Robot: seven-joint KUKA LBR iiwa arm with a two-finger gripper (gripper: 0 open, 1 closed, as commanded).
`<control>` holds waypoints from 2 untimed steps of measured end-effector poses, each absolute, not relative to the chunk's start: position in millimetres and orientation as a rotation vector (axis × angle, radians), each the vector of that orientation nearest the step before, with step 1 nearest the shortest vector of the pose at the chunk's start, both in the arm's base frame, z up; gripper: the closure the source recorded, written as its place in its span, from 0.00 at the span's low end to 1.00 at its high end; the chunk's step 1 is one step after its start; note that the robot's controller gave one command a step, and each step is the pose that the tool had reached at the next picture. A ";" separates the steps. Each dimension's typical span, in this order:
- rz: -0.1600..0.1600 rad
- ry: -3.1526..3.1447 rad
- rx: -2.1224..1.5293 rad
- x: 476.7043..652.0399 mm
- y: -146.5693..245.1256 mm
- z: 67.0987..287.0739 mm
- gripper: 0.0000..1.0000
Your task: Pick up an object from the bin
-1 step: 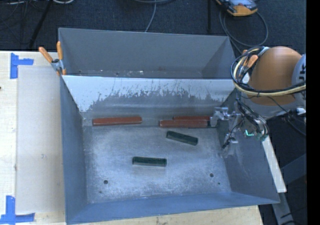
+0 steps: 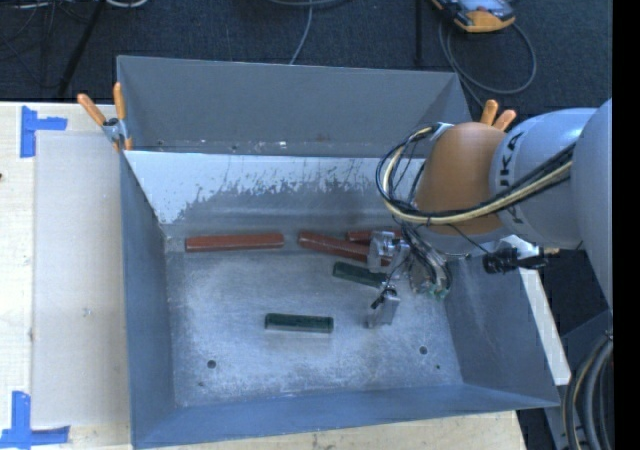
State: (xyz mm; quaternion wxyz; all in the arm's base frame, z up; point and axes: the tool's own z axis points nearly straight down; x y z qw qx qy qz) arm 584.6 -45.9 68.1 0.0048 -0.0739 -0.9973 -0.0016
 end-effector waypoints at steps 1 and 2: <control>-0.001 -3.133 -0.232 586.8 -48.6 71.4 1.00; 0.000 -3.144 -0.219 598.0 -56.7 216.8 1.00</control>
Offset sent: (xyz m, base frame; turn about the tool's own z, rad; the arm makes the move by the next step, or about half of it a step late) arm 0.0000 0.0000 0.0000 0.0000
